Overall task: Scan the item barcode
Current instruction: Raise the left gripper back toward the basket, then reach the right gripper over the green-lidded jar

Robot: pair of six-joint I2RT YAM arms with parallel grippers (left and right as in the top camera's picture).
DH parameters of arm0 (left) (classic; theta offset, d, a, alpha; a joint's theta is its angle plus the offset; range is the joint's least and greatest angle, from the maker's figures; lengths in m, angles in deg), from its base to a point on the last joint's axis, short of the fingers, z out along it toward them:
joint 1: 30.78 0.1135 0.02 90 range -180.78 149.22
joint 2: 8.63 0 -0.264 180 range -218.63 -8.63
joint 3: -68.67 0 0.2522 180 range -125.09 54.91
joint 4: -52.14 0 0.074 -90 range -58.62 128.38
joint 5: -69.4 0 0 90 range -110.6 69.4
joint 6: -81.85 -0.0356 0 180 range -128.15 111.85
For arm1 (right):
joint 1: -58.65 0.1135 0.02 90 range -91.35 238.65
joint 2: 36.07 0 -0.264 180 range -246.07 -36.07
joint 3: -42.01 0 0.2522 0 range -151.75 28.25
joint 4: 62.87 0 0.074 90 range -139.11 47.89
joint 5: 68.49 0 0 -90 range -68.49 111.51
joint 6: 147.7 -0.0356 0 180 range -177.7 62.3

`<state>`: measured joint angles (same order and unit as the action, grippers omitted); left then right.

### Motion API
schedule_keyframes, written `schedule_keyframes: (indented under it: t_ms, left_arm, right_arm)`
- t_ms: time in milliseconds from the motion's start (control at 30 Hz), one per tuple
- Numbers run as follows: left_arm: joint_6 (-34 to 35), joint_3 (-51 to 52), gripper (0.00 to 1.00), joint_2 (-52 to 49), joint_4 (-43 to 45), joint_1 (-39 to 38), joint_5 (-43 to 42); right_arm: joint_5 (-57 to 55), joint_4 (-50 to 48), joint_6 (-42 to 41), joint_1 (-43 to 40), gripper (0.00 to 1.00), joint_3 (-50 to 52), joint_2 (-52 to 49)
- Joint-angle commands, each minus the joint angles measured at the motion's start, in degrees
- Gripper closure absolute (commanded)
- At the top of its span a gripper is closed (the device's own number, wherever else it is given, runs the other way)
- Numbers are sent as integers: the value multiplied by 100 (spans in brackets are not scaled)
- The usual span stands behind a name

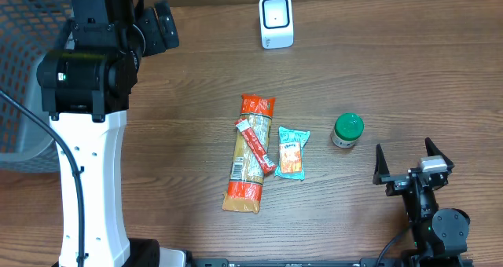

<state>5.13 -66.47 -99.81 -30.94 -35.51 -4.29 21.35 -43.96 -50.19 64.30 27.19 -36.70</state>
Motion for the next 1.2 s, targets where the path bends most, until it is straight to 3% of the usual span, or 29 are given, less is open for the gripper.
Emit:
schedule_keyframes:
  t_ms: [0,767,1033,1167]
  left_arm:
    - [-109,-55,0,20,-11,22,61]
    - [-109,-55,0,20,-11,22,61]
    - [-109,-55,0,20,-11,22,61]
    - [-109,-55,0,20,-11,22,61]
  right_arm:
    - [31,-35,4,-26,0,61,46]
    - [37,-122,2,-26,0,61,46]
    - [789,-306,-22,-26,0,52,44]
    - [651,22,-568,-26,0,-334,44]
